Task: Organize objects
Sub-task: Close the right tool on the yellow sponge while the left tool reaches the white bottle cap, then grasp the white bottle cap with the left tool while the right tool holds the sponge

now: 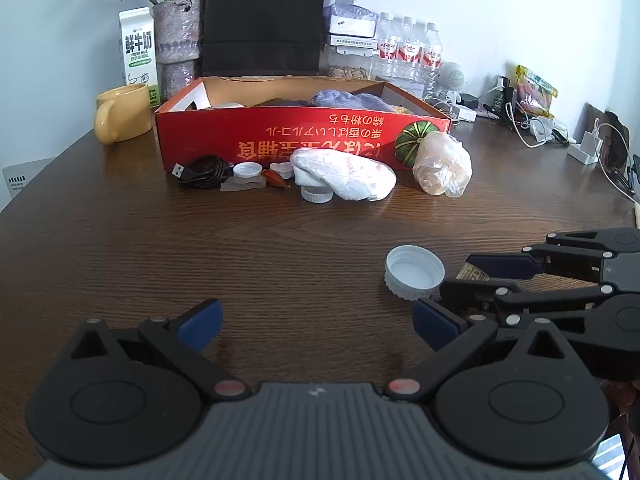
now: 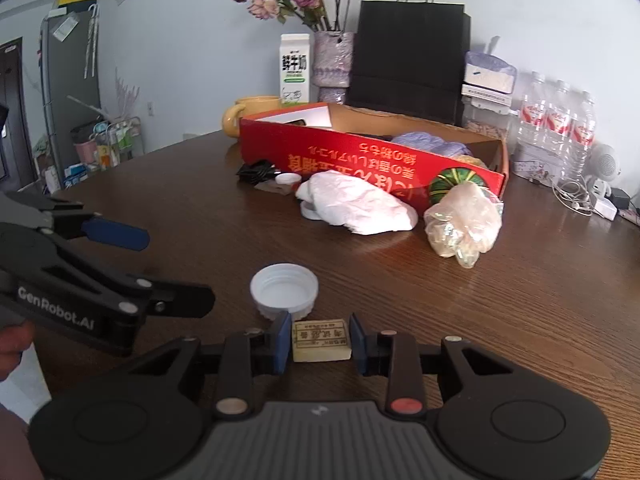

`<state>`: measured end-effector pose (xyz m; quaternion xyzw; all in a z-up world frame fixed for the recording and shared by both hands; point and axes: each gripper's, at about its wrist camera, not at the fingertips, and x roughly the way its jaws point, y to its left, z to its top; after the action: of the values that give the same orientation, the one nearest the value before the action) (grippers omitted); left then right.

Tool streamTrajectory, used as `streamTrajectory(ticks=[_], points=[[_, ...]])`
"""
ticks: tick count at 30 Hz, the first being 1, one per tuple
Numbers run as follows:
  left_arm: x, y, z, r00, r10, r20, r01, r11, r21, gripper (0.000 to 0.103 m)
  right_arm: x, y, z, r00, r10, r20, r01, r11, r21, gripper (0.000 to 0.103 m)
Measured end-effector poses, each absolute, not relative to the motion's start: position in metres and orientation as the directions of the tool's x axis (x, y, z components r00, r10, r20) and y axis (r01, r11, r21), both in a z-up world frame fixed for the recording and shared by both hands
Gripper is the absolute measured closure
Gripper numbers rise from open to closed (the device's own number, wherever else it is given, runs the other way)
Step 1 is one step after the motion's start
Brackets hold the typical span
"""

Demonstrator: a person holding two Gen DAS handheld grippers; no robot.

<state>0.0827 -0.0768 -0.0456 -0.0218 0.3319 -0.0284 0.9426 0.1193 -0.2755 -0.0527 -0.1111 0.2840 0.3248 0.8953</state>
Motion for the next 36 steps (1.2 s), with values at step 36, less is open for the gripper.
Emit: streamTrajectory(ticks=[36], points=[[0.127,-0.130,-0.052,0.761,-0.091,-0.642,0.104,0.994,-0.018,0.039,0.146,-0.315,-0.041,0.774,0.454,-0.442,-0.490,0.871,0.037,0.073]])
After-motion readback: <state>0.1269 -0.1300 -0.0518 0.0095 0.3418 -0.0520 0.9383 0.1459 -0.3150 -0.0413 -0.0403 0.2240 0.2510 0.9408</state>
